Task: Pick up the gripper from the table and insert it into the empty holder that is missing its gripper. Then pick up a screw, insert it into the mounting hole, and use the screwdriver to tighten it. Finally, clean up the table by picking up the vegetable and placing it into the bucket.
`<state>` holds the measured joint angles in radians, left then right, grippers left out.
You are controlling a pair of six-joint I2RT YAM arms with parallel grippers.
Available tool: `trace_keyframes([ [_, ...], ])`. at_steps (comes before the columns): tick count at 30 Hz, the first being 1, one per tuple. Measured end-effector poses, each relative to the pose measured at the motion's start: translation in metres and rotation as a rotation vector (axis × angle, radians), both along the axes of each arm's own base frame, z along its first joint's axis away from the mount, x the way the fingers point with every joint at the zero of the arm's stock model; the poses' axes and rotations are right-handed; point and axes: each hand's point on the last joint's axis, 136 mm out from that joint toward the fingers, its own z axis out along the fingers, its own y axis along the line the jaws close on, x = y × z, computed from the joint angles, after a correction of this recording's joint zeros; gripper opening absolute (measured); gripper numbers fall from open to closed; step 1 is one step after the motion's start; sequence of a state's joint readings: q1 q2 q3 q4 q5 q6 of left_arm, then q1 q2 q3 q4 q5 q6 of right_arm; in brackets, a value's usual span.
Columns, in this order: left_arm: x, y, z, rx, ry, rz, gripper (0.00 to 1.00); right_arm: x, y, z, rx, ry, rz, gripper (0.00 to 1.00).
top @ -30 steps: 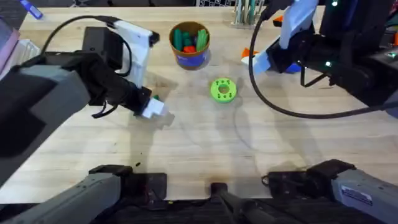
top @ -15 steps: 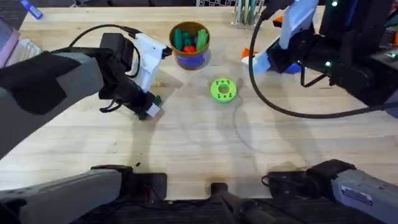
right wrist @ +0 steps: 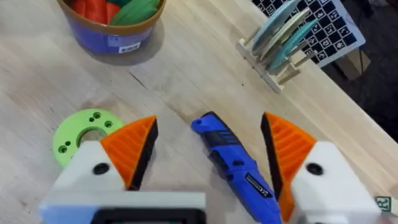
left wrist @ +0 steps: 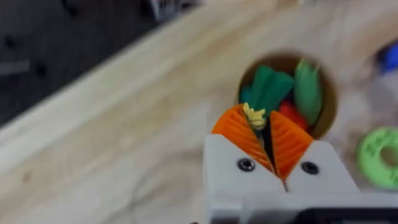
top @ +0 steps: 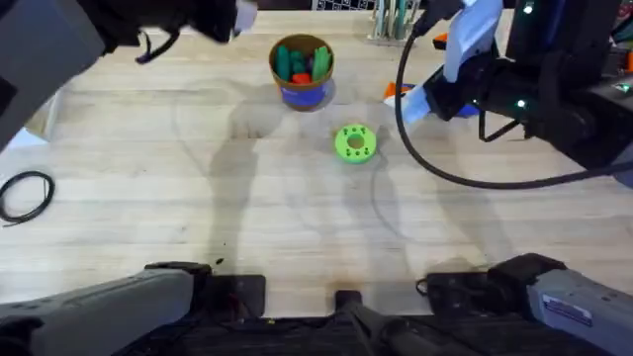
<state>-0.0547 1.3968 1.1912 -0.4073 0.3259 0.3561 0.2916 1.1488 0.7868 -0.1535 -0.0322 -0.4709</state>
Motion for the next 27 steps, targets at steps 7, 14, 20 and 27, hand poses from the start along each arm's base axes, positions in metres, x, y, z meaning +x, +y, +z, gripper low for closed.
trace_keyframes([
  [7, 0.019, -0.061, -0.024, -0.185, 0.072, -0.064, 0.013, -0.002, -0.001, -0.003, -0.004, 0.012, 0.000, 0.991],
  [14, 0.021, -0.086, -0.106, -0.275, 0.350, 0.083, 0.013, -0.002, -0.001, -0.003, -0.004, 0.012, 0.000, 0.990],
  [20, 0.027, -0.077, -0.108, -0.270, 0.341, 0.183, 0.274, -0.002, -0.001, -0.002, -0.004, 0.012, 0.000, 0.992],
  [27, 0.027, -0.075, -0.100, -0.248, 0.309, 0.178, 0.987, -0.011, -0.002, -0.014, 0.026, 0.085, -0.028, 0.991],
])
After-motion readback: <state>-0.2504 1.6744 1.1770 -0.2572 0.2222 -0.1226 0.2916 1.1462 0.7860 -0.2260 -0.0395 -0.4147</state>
